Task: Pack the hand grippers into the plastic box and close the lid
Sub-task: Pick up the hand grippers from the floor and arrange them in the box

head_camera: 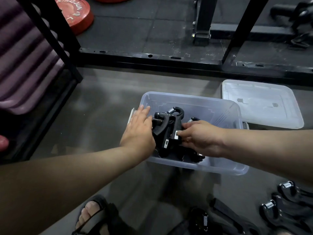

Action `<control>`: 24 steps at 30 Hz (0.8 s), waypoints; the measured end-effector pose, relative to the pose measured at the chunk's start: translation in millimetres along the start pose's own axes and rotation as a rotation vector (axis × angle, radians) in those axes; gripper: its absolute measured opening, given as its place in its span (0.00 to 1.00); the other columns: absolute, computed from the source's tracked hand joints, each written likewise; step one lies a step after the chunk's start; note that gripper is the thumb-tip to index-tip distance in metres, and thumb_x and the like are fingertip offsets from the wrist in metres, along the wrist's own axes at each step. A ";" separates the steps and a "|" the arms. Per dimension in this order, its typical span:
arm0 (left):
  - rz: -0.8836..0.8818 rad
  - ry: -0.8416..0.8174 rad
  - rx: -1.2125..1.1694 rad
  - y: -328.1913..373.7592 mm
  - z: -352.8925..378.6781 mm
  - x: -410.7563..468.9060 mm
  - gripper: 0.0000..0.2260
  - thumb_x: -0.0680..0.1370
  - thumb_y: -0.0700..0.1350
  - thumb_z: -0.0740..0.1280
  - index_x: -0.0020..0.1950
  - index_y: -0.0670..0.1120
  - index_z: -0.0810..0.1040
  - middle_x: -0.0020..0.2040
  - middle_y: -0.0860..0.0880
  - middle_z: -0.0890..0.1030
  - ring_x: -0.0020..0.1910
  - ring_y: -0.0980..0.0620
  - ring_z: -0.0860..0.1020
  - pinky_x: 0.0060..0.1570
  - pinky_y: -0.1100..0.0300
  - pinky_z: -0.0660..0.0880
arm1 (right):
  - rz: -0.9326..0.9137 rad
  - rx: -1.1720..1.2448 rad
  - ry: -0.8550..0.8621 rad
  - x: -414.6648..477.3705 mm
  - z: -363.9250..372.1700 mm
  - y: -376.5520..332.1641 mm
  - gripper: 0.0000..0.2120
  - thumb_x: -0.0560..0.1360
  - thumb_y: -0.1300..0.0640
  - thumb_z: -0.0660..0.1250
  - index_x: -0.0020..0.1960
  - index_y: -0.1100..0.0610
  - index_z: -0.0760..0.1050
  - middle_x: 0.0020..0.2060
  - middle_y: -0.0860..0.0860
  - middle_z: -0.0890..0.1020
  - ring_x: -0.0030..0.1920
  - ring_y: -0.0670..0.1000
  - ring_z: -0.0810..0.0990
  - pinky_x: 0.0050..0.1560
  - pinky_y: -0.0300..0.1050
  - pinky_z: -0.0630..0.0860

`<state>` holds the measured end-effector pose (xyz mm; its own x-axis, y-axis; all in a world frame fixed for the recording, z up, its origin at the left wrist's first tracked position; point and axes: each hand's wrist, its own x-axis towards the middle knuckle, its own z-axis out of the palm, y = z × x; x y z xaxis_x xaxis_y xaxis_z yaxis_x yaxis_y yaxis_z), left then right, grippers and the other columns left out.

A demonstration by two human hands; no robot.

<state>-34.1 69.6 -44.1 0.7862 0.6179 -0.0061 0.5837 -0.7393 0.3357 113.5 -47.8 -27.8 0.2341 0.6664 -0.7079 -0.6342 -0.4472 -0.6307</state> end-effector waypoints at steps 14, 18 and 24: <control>0.005 -0.024 0.102 -1.2 3.3 2.8 0.19 0.77 0.41 0.56 0.67 0.42 0.73 0.80 0.49 0.53 0.79 0.51 0.40 0.77 0.54 0.39 | -0.154 -1.269 0.180 9.4 29.4 10.0 0.32 0.71 0.43 0.72 0.64 0.60 0.62 0.54 0.56 0.79 0.52 0.56 0.81 0.48 0.47 0.78; 0.006 -0.067 0.184 1.3 2.4 4.9 0.20 0.76 0.45 0.56 0.66 0.43 0.75 0.80 0.49 0.52 0.78 0.50 0.38 0.75 0.54 0.34 | -0.236 -1.423 0.169 9.3 33.6 17.1 0.39 0.68 0.40 0.73 0.68 0.58 0.59 0.63 0.58 0.68 0.61 0.59 0.73 0.57 0.47 0.71; 0.028 -0.086 0.242 -1.2 3.8 6.8 0.21 0.76 0.47 0.56 0.65 0.43 0.78 0.80 0.50 0.55 0.79 0.49 0.39 0.76 0.51 0.37 | -0.259 -1.433 0.135 18.2 28.8 13.0 0.35 0.68 0.46 0.73 0.68 0.54 0.61 0.60 0.58 0.69 0.59 0.58 0.74 0.60 0.50 0.74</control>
<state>-28.7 73.7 -48.1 0.8114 0.5786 -0.0831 0.5845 -0.8050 0.1016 88.2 -24.3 -39.7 0.3424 0.7952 -0.5004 0.6775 -0.5780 -0.4549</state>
